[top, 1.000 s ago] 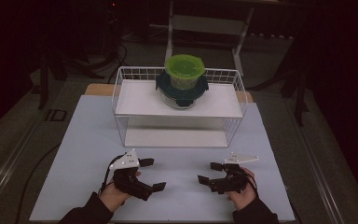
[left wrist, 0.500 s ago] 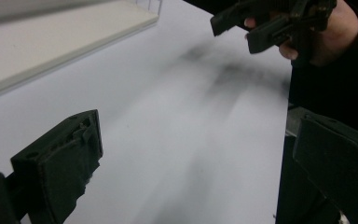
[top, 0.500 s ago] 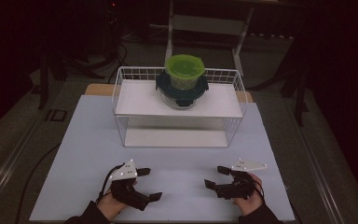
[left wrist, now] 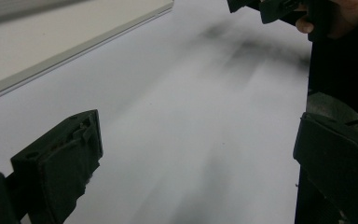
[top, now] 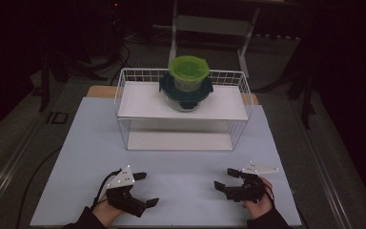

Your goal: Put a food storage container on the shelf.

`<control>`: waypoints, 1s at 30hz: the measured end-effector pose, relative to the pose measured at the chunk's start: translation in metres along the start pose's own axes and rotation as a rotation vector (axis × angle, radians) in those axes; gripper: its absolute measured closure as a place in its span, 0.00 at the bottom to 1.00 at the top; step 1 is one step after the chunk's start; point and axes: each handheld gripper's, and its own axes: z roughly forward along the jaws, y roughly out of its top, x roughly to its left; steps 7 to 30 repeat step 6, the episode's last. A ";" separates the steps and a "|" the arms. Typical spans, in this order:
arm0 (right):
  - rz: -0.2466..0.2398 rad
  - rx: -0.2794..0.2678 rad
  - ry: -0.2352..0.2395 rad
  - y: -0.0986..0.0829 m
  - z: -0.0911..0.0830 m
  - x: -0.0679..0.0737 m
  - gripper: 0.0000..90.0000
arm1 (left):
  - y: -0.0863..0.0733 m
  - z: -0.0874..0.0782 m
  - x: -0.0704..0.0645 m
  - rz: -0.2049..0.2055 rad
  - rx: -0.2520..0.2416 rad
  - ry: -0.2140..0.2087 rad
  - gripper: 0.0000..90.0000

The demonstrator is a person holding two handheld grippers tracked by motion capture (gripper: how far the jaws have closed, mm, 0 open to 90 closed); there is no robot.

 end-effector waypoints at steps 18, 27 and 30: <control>-0.010 0.012 -0.006 -0.001 0.002 0.000 0.20 | 0.001 0.005 -0.004 0.044 0.022 -0.023 0.01; -0.010 0.012 -0.006 -0.001 0.002 0.000 0.20 | 0.001 0.005 -0.004 0.044 0.022 -0.023 0.01; -0.010 0.012 -0.006 -0.001 0.002 0.000 0.20 | 0.001 0.005 -0.004 0.044 0.022 -0.023 0.01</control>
